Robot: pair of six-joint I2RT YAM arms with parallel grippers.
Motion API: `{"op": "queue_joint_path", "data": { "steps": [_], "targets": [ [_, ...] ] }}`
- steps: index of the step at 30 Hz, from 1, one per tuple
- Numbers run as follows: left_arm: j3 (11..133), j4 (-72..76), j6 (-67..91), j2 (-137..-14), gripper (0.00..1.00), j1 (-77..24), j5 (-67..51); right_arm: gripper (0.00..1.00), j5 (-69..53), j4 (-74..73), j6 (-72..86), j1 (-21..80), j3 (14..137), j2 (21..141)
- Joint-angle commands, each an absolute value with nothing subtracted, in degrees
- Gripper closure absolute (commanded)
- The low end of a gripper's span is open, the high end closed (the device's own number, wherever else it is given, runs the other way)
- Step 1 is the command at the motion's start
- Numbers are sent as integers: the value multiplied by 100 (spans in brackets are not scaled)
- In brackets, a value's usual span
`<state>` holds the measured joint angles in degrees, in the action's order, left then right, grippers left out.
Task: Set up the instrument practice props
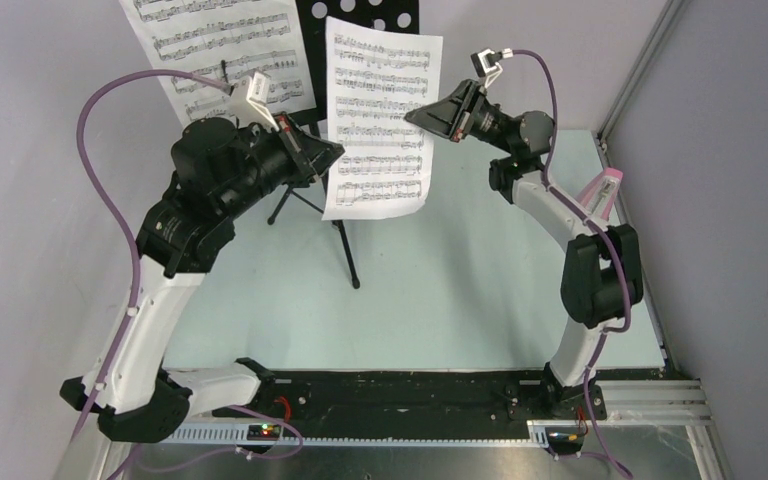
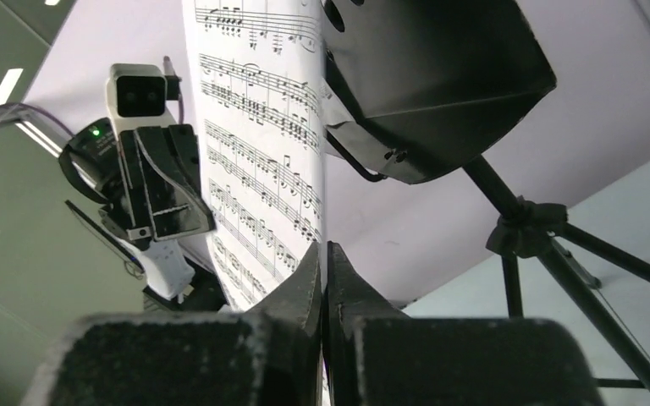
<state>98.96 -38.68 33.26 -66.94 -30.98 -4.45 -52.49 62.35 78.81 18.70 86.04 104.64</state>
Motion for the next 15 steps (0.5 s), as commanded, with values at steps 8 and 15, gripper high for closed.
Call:
{"op": "queue_joint_path", "data": {
  "steps": [8, 15],
  "targets": [
    [9965, -3640, 3019, -6622, 75, -3053, -612, 100, -5343, 3114, 5358, 1942, 8882, 8976],
    [10315, -3485, 2629, -6844, 46, -3045, -136, 100, -4862, 436, 3480, 1870, 10524, 8894]
  ]
}}
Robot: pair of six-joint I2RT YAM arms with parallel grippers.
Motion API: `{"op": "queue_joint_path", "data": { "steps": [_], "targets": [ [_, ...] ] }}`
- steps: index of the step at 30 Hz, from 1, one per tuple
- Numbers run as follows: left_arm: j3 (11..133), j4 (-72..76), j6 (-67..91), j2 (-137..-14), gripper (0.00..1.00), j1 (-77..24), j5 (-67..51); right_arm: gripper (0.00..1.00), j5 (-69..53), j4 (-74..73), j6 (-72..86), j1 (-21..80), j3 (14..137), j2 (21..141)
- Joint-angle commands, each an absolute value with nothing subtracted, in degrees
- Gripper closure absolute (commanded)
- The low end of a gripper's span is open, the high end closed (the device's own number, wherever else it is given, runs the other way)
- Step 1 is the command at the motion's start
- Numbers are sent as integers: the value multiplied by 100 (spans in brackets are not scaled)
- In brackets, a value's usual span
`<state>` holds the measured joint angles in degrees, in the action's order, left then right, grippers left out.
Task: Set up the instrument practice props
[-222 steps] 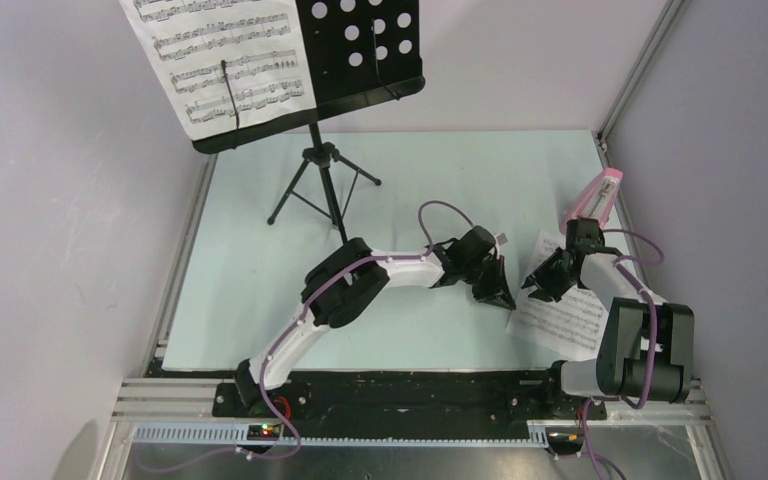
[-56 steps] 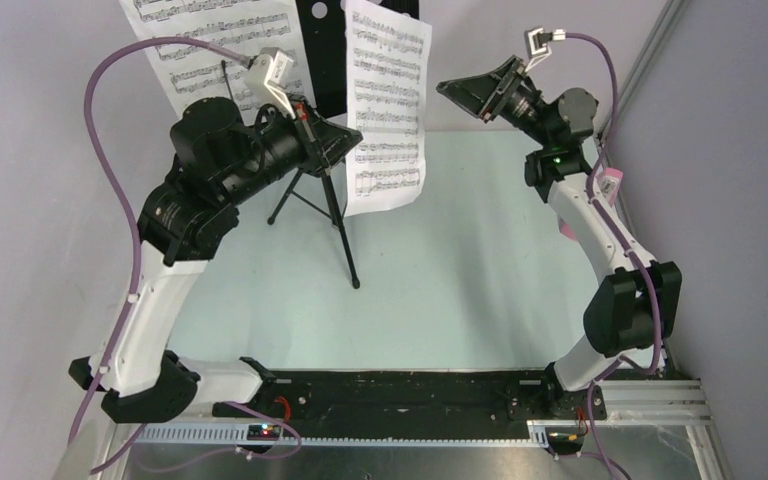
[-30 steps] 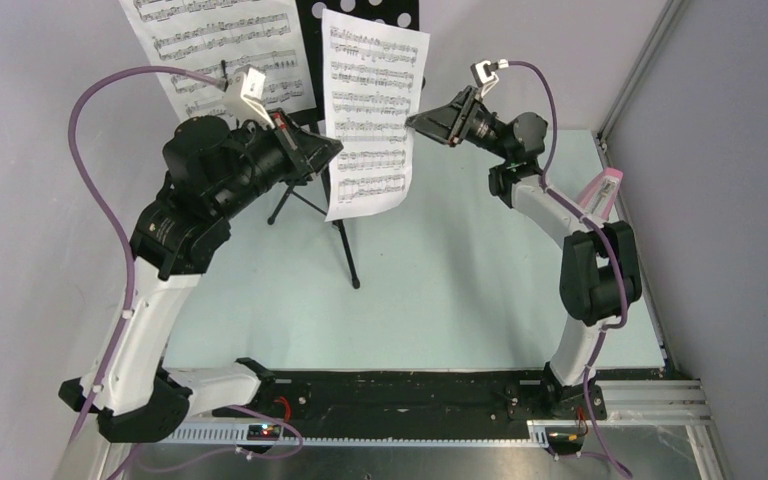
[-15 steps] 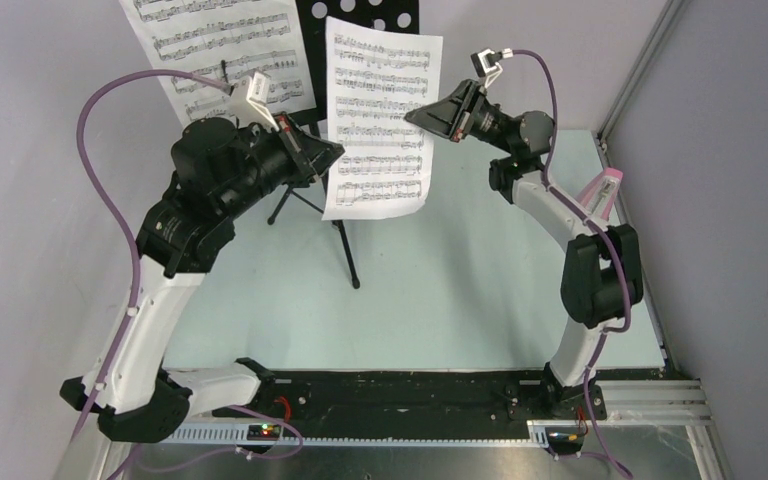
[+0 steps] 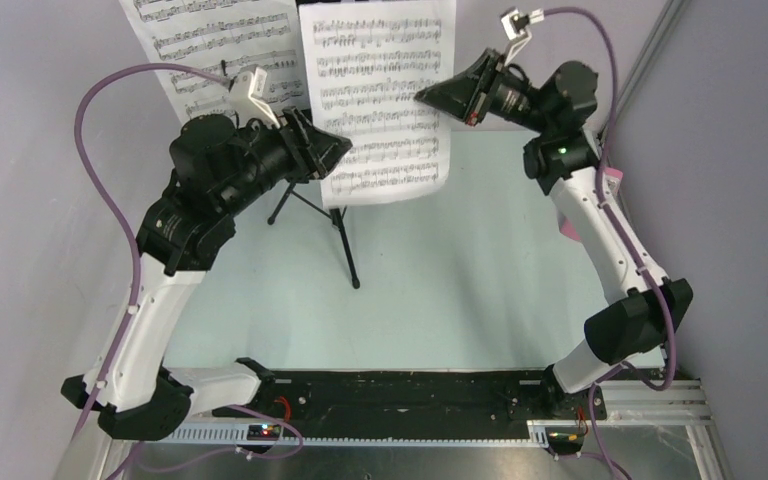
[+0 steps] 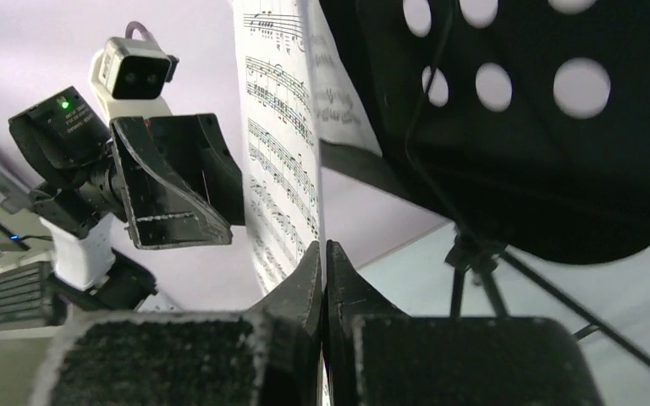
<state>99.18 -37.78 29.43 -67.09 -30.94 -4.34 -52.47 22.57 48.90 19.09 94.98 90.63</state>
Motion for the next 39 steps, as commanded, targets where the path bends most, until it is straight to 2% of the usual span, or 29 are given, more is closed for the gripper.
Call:
{"op": "queue_joint_path", "data": {
  "steps": [1, 8, 14, 20, 25, 28, 33, 36, 39],
  "targets": [
    [10387, -3457, 2608, -6911, 43, -3048, 43, 100, -4804, 266, 3379, 1849, 10681, 8925],
    [11519, -3213, 2357, -7831, 35, -3050, 430, 100, -4774, -88, 3073, 1422, 11883, 9307],
    [12330, -2836, 1607, -8379, 21, -3047, -117, 100, -5959, 816, 3316, 1144, 12111, 9336],
    [12392, -2327, 967, -8412, 10, -3050, -1007, 100, -6634, 1087, 3468, 1070, 12042, 9118],
    [12343, -2176, 872, -8399, 8, -3001, -1353, 100, -6889, 1875, 4064, 1057, 11879, 8932],
    [12188, -1960, 1044, -8324, 6, -2924, -2031, 100, -6988, 2407, 4580, 1049, 11846, 8886],
    [11105, -448, 1594, -7786, 7, -2709, -3189, 100, -6947, 2942, 5006, 1026, 11907, 8881],
    [10636, 385, 2225, -7578, 12, -2543, -3491, 100, -6933, 3087, 5180, 1031, 11971, 8918],
    [10726, 587, 2597, -7689, 32, -2468, -3781, 100, -6862, 3069, 5243, 1036, 12010, 8949]
  ]
}}
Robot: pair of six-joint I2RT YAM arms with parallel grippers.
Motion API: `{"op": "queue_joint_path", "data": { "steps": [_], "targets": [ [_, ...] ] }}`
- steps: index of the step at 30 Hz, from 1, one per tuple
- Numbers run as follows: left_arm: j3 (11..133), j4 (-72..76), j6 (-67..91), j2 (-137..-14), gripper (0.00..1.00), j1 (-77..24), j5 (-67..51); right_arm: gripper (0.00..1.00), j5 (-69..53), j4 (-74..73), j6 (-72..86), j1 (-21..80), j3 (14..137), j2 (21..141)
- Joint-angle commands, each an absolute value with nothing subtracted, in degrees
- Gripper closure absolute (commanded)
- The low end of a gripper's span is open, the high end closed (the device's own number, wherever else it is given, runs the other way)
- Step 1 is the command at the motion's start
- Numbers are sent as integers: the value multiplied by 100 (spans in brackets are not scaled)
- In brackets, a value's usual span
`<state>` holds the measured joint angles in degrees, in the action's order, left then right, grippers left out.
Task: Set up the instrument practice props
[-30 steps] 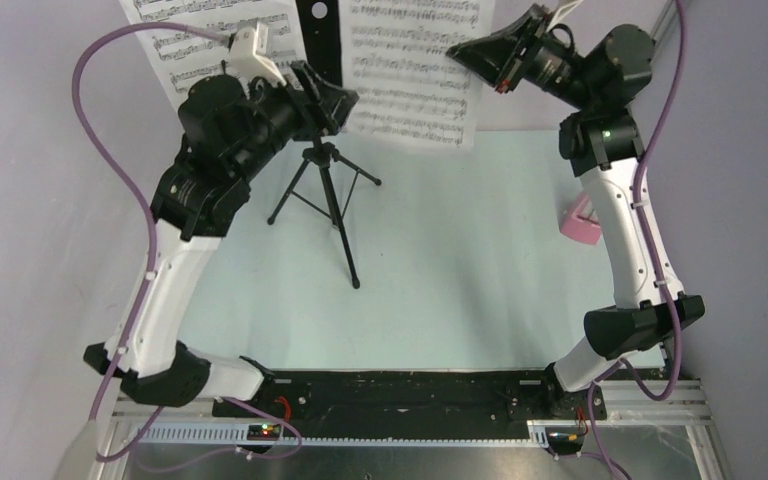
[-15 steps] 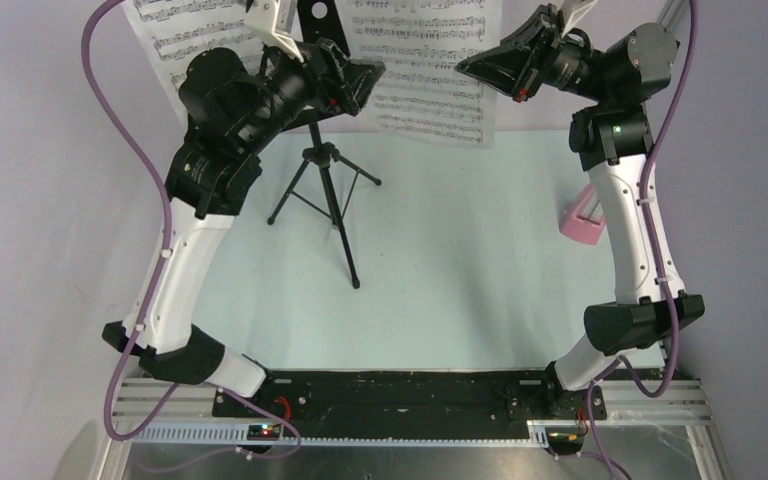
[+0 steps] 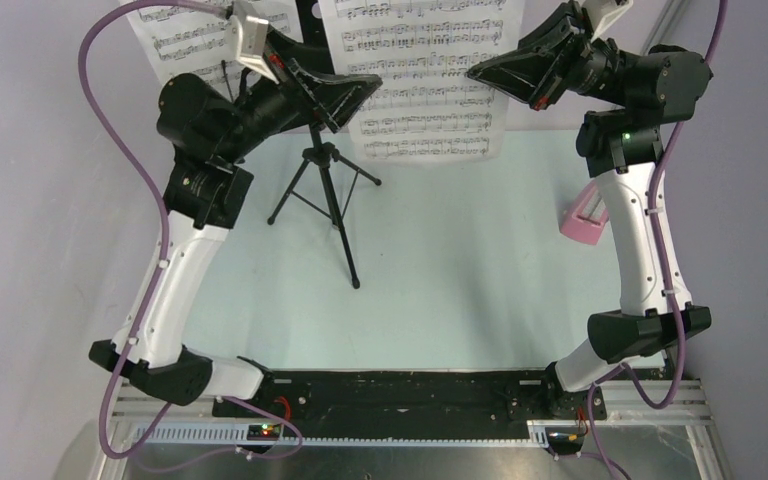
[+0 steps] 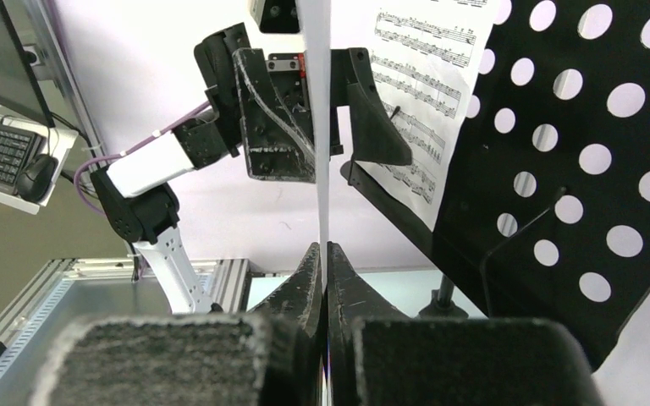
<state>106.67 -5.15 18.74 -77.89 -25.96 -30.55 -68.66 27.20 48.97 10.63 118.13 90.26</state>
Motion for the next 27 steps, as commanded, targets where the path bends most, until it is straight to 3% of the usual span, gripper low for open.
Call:
{"op": "queue_joint_path", "data": {
  "steps": [1, 8, 11, 13, 14, 15, 17, 18, 20, 27],
  "targets": [
    [10792, 605, 2721, -7745, 36, -2450, -3846, 100, -6824, 3035, 5245, 1037, 12031, 8972],
    [10852, 820, 3151, -7897, 67, -2450, -4067, 100, -6585, 2826, 5157, 1126, 12083, 9109],
    [10912, 830, 3185, -7976, 76, -2445, -4153, 100, -6526, 2738, 5140, 1152, 12212, 9221],
    [10924, 834, 3140, -7988, 96, -2438, -4053, 100, -6466, 2666, 5130, 1177, 12378, 9344],
    [10933, 830, 3123, -8000, 98, -2396, -4013, 99, -6415, 2647, 5101, 1188, 12483, 9409],
    [10953, 834, 3122, -7999, 99, -2371, -3886, 95, -6359, 2538, 5069, 1187, 12521, 9429],
    [10970, 792, 3114, -7988, 100, -2255, -3606, 70, -6044, 2165, 4812, 1185, 12581, 9449],
    [10974, 770, 3039, -7954, 100, -2181, -3482, 51, -5800, 1875, 4543, 1181, 12556, 9424],
    [11001, 538, 2756, -7868, 100, -2122, -2977, 38, -5336, 1385, 4040, 1196, 12431, 9332],
    [11775, -907, 1378, -7767, 100, -2097, -886, 32, -4193, 358, 3017, 1311, 12426, 9313]
  ]
}}
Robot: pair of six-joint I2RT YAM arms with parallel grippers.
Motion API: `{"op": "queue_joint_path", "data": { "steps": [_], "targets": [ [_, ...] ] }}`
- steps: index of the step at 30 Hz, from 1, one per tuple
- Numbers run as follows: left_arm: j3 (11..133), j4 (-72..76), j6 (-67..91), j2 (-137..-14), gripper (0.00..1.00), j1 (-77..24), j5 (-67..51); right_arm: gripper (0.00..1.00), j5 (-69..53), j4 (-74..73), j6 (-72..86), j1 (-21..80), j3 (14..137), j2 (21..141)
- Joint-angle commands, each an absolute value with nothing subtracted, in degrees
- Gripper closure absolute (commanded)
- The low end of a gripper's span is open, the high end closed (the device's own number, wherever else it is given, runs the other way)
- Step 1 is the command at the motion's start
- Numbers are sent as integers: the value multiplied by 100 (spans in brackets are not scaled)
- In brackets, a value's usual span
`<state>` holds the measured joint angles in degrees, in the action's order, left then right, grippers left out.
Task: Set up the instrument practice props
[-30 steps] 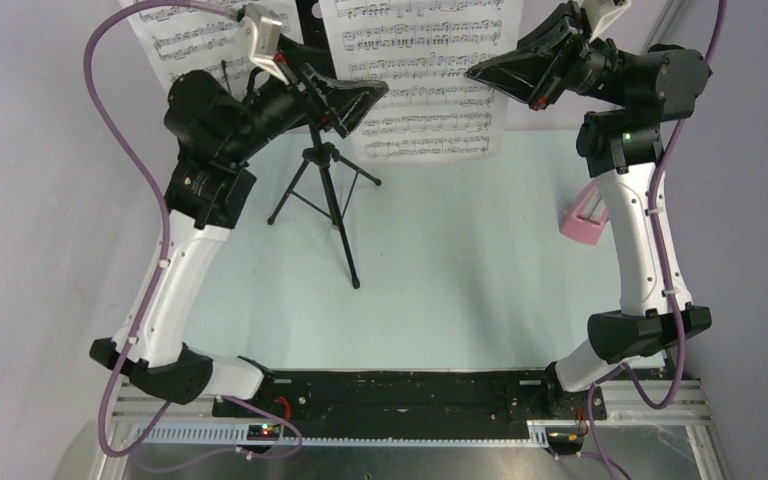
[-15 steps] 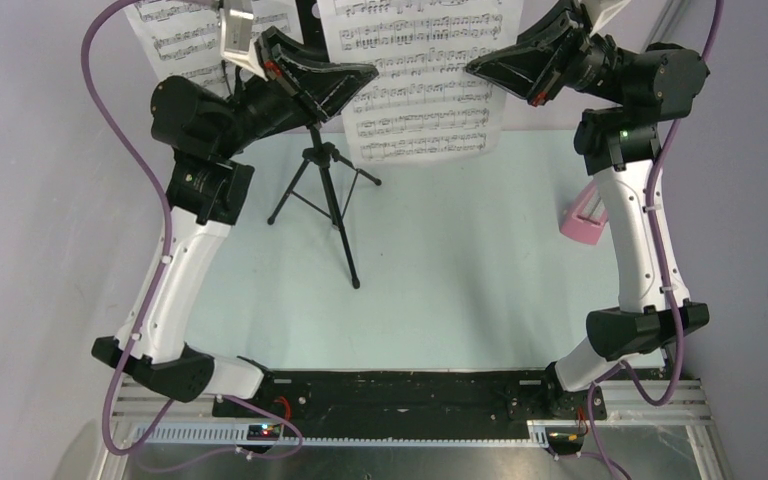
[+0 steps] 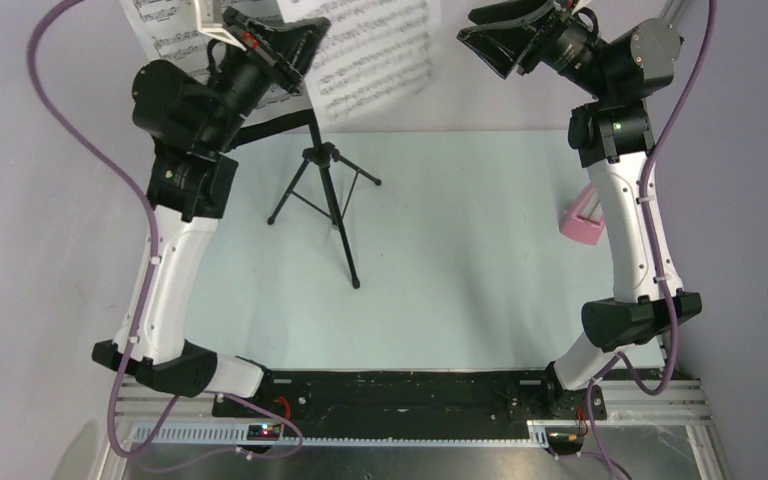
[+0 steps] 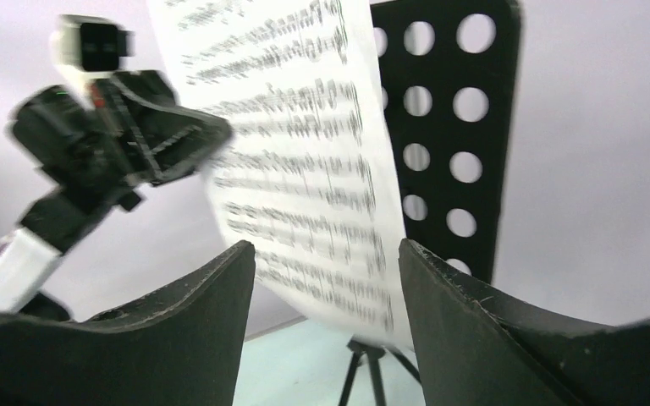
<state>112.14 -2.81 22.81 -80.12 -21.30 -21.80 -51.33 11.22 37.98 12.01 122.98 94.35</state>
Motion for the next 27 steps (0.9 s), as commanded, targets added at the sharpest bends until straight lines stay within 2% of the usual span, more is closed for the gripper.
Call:
{"op": "queue_joint_path", "data": {
  "steps": [1, 8, 13, 18, 24, 27],
  "targets": [
    [11882, -1068, 1278, -7747, 100, -2097, -687, 32, -4136, 129, 2893, 1350, 12462, 9323],
    [12033, -1631, 314, -7489, 100, -2087, 277, 35, -3333, -1155, 1808, 1918, 13131, 9791],
    [11844, -1774, -186, -7367, 100, -2085, 684, 40, -2612, -1314, 1028, 2425, 13174, 10073],
    [11739, -1772, -352, -7283, 100, -2084, 599, 46, -2653, -1154, 968, 2576, 13215, 10333],
    [11687, -1762, -469, -7384, 100, -2089, 395, 43, -2817, -944, 988, 2745, 13158, 10518],
    [11716, -1754, -479, -7515, 100, -2089, 370, 46, -2770, -793, 1076, 2829, 13119, 10603]
  ]
}}
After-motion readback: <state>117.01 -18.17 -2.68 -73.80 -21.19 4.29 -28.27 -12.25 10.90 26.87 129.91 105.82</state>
